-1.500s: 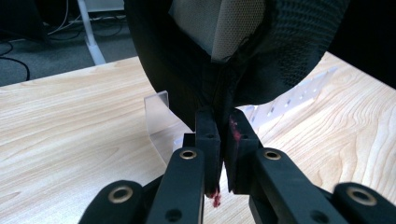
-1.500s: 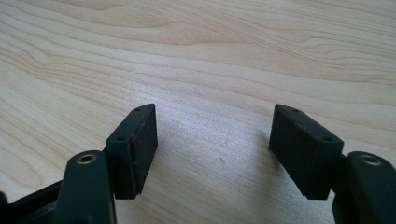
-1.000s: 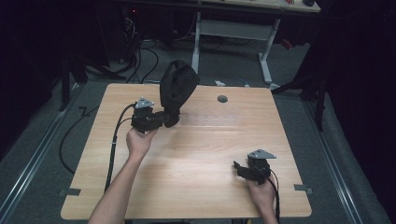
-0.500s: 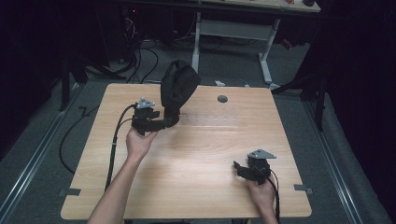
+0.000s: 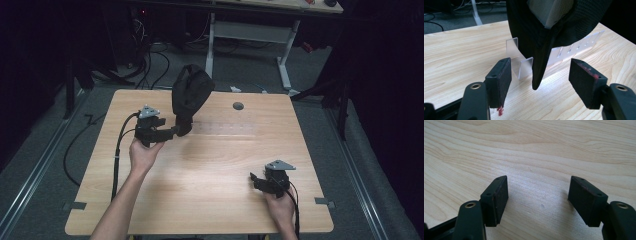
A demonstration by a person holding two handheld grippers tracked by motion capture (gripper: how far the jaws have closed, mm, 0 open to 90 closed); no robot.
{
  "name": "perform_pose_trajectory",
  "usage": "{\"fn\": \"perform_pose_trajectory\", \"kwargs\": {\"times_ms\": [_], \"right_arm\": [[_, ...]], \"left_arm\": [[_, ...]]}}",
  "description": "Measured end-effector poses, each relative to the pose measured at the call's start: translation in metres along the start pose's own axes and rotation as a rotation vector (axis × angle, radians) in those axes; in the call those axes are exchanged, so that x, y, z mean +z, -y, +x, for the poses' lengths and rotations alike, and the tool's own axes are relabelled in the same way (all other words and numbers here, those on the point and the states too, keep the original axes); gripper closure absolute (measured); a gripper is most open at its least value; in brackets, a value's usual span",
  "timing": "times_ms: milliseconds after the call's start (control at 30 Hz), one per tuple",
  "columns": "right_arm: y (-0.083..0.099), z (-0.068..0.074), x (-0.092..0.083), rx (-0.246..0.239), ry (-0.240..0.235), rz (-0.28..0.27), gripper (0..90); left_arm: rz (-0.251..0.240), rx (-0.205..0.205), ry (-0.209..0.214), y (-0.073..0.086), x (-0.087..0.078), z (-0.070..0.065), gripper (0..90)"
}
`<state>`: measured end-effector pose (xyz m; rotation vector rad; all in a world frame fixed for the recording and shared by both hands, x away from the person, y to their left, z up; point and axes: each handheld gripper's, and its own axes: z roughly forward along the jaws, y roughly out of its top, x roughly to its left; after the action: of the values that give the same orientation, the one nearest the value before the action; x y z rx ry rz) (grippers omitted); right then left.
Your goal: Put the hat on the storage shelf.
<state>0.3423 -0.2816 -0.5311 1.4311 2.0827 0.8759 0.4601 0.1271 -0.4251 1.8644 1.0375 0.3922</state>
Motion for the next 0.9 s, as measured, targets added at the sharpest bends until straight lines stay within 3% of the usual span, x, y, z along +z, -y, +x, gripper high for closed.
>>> {"fn": "perform_pose_trajectory", "kwargs": {"times_ms": [900], "right_arm": [[0.000, 0.000, 0.000, 0.001, 0.000, 0.000, 32.5]], "left_arm": [[-0.026, -0.004, 0.007, -0.001, -0.049, -0.003, 39.0]]}}
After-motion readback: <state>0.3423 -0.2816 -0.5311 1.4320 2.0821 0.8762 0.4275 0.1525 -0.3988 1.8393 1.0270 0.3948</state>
